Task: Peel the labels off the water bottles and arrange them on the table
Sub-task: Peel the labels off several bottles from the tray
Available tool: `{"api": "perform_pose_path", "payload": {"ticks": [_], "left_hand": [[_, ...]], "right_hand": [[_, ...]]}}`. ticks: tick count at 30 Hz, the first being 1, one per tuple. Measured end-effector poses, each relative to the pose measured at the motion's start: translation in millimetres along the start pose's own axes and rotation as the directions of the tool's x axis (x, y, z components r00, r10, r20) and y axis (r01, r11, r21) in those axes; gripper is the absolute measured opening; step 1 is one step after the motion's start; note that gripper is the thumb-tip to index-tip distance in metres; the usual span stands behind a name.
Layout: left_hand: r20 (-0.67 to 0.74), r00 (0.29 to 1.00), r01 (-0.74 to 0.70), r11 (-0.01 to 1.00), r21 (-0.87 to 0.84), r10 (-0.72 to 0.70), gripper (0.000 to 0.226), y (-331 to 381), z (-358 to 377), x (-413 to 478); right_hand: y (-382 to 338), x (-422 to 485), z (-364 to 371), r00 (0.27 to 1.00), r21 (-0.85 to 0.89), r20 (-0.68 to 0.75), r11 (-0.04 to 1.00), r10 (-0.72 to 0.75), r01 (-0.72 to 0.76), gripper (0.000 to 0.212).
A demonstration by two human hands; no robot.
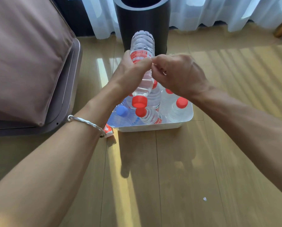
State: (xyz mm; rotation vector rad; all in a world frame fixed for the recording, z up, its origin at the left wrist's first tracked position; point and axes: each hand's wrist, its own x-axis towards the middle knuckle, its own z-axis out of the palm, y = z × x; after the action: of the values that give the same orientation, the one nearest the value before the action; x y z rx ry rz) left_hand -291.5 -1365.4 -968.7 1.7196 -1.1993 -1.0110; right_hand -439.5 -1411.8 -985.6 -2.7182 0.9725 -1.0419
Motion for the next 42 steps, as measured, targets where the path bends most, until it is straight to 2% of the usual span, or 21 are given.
{"api": "perform_pose_path", "payload": {"ticks": [4,6,7,9,11,12,14,16,17,19,21,24,26,28,30,33,36,38,40,42], "left_hand": [[0.024,0.997,-0.075,0.989,0.13,0.073,0.05,0.5,-1.8,-6.2],[0.035,0.996,-0.091,0.989,0.115,0.088,0.047,-0.8,-6.8,-5.7],[0.047,0.995,-0.091,0.993,0.07,0.088,0.045,0.6,-10.6,-5.7],[0.112,0.99,-0.08,0.993,-0.088,0.09,0.042,2.7,-14.9,-6.8],[0.176,0.98,-0.051,0.966,-0.252,0.098,0.036,6.6,-13.0,-9.3],[0.197,0.976,-0.025,0.947,-0.319,0.092,0.033,9.2,-10.4,-10.3],[0.231,0.969,0.014,0.914,-0.405,0.087,0.037,11.9,-3.7,-10.6],[0.228,0.967,-0.023,0.932,-0.362,0.112,0.05,15.2,2.1,-8.7],[0.201,0.971,-0.063,0.949,-0.31,0.131,0.053,17.1,4.0,-8.2],[0.131,0.979,-0.129,0.974,-0.189,0.155,0.06,19.7,6.4,-7.6],[0.082,0.983,-0.162,0.987,-0.018,0.162,0.078,19.7,7.3,-6.6],[0.106,0.99,-0.106,0.99,0.094,0.096,0.095,20.2,6.0,-6.1],[0.179,0.981,-0.094,0.986,0.136,0.069,0.093,23.1,2.6,-8.3],[0.288,0.952,-0.14,0.984,0.107,0.104,0.074,27.5,-2.1,-13.3],[0.322,0.935,-0.159,0.987,-0.005,0.152,0.056,30.4,-5.6,-17.8],[0.225,0.958,-0.162,0.983,-0.087,0.177,0.042,31.0,-4.7,-19.4],[0.069,0.977,-0.196,0.976,-0.097,0.204,0.032,30.7,-1.2,-19.8],[-0.007,0.979,-0.2,0.966,-0.163,0.201,0.024,30.9,0.8,-19.5],[-0.023,0.989,-0.146,0.971,-0.19,0.144,0.026,30.3,3.8,-18.6],[0.053,0.998,-0.007,0.976,-0.216,0.019,0.034,29.7,5.8,-19.0]], "right_hand": [[1.8,-2.9,-5.9,0.997,0.055,0.055,0.997,0.054,-0.057,0.032],[1.9,-2.2,-11.9,0.957,0.217,0.178,0.94,0.228,-0.264,0.035],[2.2,-0.6,-13.4,0.905,0.32,0.265,0.855,0.332,-0.408,0.046],[1.0,3.0,-14.2,0.762,0.515,0.438,0.562,0.477,-0.648,0.062],[-5.2,5.0,-11.2,0.643,0.63,0.594,0.217,0.484,-0.746,0.06],[-9.9,5.6,-9.7,0.61,0.647,0.651,0.089,0.452,-0.757,0.056],[-19.1,5.6,-4.9,0.592,0.665,0.725,-0.133,0.353,-0.735,0.057],[-24.2,5.6,-1.1,0.626,0.673,0.737,-0.353,0.255,-0.65,0.062],[-25.2,6.2,-0.8,0.638,0.668,0.733,-0.426,0.235,-0.61,0.063],[-25.0,6.6,-1.3,0.643,0.682,0.72,-0.437,0.262,-0.586,0.063],[-24.5,7.6,0.2,0.618,0.703,0.711,-0.358,0.335,-0.615,0.062],[-23.7,7.1,5.6,0.561,0.698,0.706,-0.289,0.432,-0.655,0.061],[-21.6,2.7,7.9,0.552,0.688,0.718,-0.315,0.424,-0.654,0.065],[-15.5,-1.2,8.5,0.562,0.684,0.727,-0.349,0.394,-0.641,0.069],[-8.9,-2.8,7.0,0.605,0.683,0.727,-0.428,0.323,-0.592,0.075],[-3.7,-1.6,0.3,0.67,0.655,0.71,-0.554,0.216,-0.514,0.085],[0.7,0.7,-3.6,0.674,0.602,0.725,-0.606,0.143,-0.52,0.078],[2.0,0.2,-3.4,0.679,0.589,0.727,-0.605,0.107,-0.536,0.085],[-0.6,-0.2,-2.6,0.686,0.603,0.719,-0.589,0.111,-0.538,0.096],[-2.1,-0.4,-2.1,0.688,0.612,0.716,-0.583,0.122,-0.534,0.099]]}}
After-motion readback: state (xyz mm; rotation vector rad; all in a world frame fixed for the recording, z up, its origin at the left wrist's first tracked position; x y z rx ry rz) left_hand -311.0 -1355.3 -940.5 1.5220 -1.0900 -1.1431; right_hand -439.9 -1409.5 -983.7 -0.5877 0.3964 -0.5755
